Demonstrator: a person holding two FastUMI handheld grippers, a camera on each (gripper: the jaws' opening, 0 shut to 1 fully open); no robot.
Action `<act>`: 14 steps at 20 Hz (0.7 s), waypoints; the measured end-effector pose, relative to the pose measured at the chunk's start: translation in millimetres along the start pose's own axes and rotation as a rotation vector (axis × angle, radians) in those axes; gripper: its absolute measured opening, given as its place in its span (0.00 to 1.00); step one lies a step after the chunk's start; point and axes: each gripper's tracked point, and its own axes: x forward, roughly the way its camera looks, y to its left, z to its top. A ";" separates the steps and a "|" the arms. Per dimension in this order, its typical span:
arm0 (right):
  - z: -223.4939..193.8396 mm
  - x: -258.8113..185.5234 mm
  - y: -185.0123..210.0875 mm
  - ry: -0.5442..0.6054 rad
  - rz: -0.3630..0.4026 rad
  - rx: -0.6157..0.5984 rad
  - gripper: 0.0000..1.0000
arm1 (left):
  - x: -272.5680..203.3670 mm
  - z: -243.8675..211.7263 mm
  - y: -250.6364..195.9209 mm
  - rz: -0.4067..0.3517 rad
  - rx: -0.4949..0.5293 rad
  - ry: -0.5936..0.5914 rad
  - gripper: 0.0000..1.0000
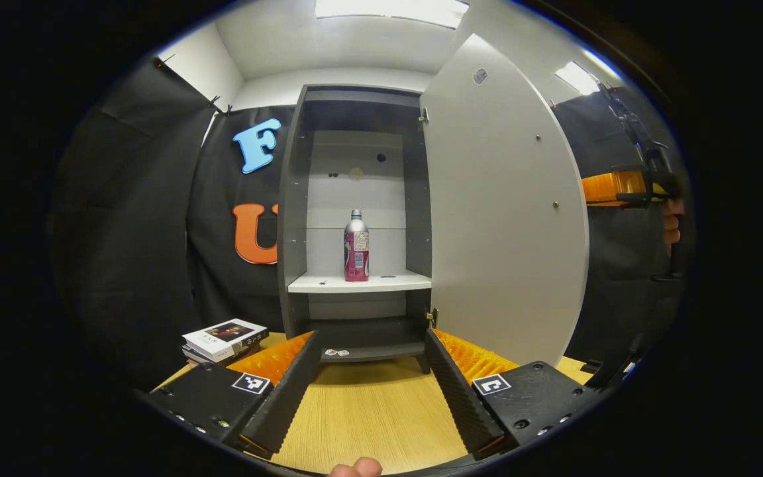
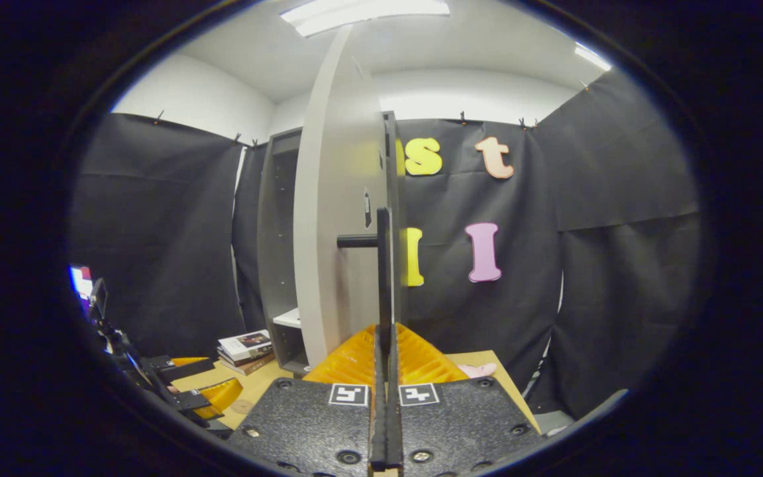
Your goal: Open the cabinet door with the right hand, grasp the bottle in the cabinet with the left hand and place it on the coaster, then close the cabinet door with the right hand.
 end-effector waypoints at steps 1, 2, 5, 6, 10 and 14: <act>-1.5 -0.8 -2.0 0.002 -0.003 -0.019 0.04 | -0.2 -0.3 -0.3 0.006 -0.002 -0.003 0.95; -5.9 -3.2 -2.6 0.008 -0.004 -0.028 0.04 | 0.8 -1.5 0.6 0.013 -0.006 -0.002 0.95; -20.4 -29.7 -25.1 0.012 -0.054 -0.053 0.04 | 1.8 -5.3 1.7 0.028 -0.019 0.006 0.95; -22.6 -33.4 -34.0 -0.003 -0.080 -0.051 0.04 | 2.4 -4.1 1.6 0.034 -0.021 0.007 0.95; -33.6 -28.1 -48.5 -0.019 -0.116 0.056 0.06 | 6.9 -3.1 -1.5 0.040 -0.023 0.015 0.95; -41.4 -17.8 -58.8 -0.018 -0.131 0.085 0.42 | 6.6 -1.4 -3.5 0.040 -0.004 0.012 0.95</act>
